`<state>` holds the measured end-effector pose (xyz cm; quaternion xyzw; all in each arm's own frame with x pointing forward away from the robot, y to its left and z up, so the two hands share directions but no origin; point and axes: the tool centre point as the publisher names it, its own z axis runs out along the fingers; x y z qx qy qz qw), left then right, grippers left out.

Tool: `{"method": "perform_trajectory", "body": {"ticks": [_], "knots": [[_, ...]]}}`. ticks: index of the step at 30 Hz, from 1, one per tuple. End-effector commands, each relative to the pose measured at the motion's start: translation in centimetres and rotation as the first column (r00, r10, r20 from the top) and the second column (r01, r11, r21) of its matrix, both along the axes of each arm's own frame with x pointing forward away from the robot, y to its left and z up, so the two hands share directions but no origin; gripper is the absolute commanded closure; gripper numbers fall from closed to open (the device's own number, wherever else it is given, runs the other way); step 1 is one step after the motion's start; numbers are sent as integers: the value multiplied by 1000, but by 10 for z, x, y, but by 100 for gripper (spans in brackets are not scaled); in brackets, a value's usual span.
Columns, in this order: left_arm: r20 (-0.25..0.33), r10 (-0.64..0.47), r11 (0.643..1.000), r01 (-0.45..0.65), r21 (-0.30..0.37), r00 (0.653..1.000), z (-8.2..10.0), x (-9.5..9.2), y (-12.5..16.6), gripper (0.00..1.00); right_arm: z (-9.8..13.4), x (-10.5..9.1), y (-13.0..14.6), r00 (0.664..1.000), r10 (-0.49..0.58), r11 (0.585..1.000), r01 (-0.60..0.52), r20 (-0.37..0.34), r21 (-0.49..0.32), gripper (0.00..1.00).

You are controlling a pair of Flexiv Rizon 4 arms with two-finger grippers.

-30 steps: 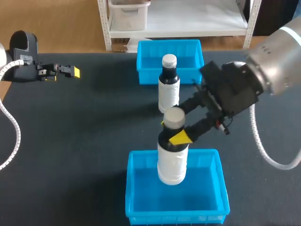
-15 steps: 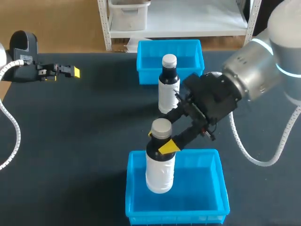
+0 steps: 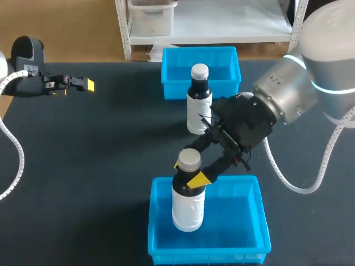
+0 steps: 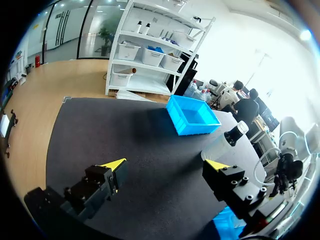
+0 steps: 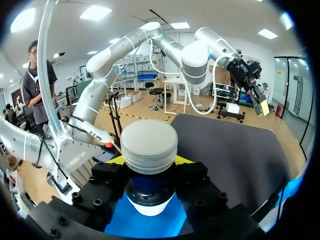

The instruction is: Pick up the bottle, and place it in the far bin if it is heavy, or in the near bin if it is light.

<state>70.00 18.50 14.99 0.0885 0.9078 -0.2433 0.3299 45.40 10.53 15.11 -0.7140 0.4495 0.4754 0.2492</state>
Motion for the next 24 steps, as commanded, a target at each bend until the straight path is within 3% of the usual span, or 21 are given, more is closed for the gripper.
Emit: {"method": "perform_trajectory", "body": {"ticks": [1,5,17,18,19,22,24], "knots": [[0,0,1000,0,0,1000,0,0,0,0,-5,4,2,1000,9,1000,-9,-3,5,100],[0,0,1000,0,0,1000,0,0,0,0,-9,5,3,1000,15,1000,-15,-8,5,98],[0,0,1000,0,0,1000,0,0,0,0,-17,7,4,1000,17,1000,-17,-18,-20,53],[0,0,1000,0,0,1000,0,0,0,0,-17,7,3,1000,16,1000,-16,-20,-23,46],[0,0,1000,0,0,1000,0,0,0,0,-18,8,3,1000,14,1000,-15,-21,-25,30],[0,0,1000,0,0,1000,0,0,0,0,-19,9,2,1000,9,999,-10,-26,-30,1],[0,0,1000,0,0,1000,0,0,0,0,-20,9,1,1000,7,999,-8,-29,-34,0]]}}
